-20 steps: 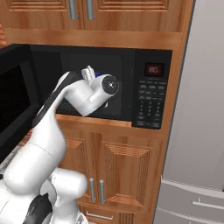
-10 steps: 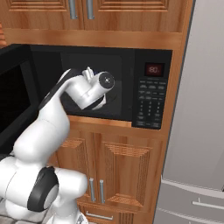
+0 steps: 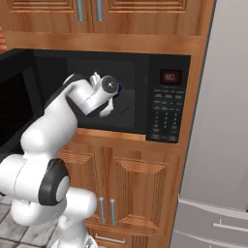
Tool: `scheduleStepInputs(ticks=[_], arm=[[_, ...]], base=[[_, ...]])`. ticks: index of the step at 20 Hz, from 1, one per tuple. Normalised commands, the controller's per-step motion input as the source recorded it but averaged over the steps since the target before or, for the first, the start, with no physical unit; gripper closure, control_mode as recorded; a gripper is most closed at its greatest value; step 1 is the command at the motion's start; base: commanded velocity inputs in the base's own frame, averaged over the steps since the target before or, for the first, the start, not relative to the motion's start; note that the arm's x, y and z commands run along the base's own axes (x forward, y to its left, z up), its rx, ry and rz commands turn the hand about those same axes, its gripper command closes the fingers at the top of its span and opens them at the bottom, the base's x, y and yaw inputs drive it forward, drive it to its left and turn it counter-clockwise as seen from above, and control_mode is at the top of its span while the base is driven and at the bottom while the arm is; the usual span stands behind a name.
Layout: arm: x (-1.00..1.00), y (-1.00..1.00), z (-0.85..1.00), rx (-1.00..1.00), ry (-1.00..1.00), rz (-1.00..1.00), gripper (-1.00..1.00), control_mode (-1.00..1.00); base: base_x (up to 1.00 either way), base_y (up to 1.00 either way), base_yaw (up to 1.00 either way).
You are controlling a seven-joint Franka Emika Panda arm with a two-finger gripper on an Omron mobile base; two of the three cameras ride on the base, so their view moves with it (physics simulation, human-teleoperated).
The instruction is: The microwave is finished heating the chicken drumstick and potato. Take the bowl containing the food and place it on the dining counter.
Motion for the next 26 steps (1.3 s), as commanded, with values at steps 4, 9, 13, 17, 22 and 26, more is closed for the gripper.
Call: scheduleStepInputs(ticks=[4, 9, 13, 17, 22, 26], arm=[[0.36, 0.00, -0.17, -0.02, 0.01, -0.04, -1.00, -1.00], [0.41, 0.00, -0.20, -0.01, 0.02, -0.04, -1.00, -1.00], [0.45, 0.00, -0.19, -0.02, 0.03, -0.04, -1.00, -1.00], [0.38, 0.00, -0.13, 0.00, 0.03, -0.02, -1.00, -1.00], [0.17, 0.01, -0.20, -0.01, 0.04, -0.01, 1.00, -1.00], [0.00, 0.00, -0.05, 0.00, 0.01, 0.00, 1.00, -1.00]], base=[[0.00, 0.00, 0.00], [0.00, 0.00, 0.00], [0.00, 0.00, 0.00], [0.00, 0.00, 0.00], [0.00, 0.00, 0.00], [0.00, 0.00, 0.00]])
